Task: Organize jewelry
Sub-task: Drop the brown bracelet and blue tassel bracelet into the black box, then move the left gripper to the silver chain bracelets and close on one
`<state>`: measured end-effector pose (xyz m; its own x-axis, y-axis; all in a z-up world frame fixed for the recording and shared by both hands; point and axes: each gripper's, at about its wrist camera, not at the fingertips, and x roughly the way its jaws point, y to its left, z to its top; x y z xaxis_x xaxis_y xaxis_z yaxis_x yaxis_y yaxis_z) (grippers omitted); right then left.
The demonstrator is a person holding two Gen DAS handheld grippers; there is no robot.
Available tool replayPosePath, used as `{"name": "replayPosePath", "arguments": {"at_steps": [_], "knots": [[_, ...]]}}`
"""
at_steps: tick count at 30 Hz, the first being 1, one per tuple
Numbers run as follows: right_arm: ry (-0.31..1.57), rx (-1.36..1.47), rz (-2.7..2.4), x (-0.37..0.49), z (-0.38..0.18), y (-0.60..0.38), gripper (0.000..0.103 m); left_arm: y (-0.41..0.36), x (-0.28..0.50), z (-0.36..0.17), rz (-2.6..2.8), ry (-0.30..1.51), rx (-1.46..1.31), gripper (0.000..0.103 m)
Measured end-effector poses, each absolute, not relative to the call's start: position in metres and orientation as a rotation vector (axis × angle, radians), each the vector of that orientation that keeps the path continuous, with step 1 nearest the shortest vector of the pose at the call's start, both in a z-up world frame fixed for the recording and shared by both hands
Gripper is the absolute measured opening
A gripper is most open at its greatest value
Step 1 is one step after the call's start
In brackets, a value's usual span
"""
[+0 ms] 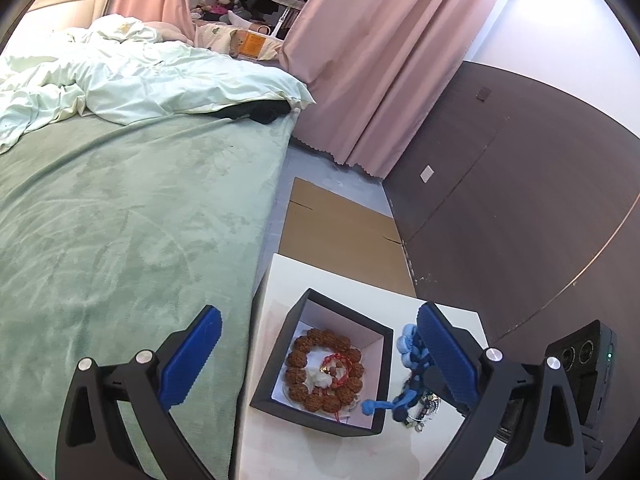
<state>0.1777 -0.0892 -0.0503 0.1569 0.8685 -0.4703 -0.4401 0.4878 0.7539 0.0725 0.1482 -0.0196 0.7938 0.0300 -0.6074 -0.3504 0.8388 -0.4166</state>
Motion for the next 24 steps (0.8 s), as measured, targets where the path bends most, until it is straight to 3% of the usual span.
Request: {"name": "replayPosePath", "arguments": {"at_steps": [2, 4, 6, 7, 13, 24], "knots": [[1.056, 0.474, 0.978, 0.179, -0.053, -0.084, 0.028, 0.149, 0.073, -0.02, 0.217, 0.625, -0.546, 0.095], [1.066, 0.469, 0.948, 0.181, -0.058, -0.087, 0.059, 0.148, 0.073, -0.02, 0.215, 0.63, -0.541, 0.095], [1.052, 0.464, 0.901, 0.182, -0.058, -0.097, 0.083, 0.145, 0.074, -0.021, 0.209, 0.636, -0.532, 0.095], [1.035, 0.467, 0.879, 0.183, -0.056, -0.105, 0.089, 0.145, 0.075, -0.021, 0.208, 0.639, -0.528, 0.095], [0.995, 0.472, 0.812, 0.188, -0.045, -0.144, 0.096, 0.13, 0.079, -0.022, 0.177, 0.646, -0.511, 0.095], [0.982, 0.454, 0.686, 0.189, -0.042, -0.205, 0.098, 0.084, 0.093, -0.027, 0.082, 0.69, -0.446, 0.095]]}}
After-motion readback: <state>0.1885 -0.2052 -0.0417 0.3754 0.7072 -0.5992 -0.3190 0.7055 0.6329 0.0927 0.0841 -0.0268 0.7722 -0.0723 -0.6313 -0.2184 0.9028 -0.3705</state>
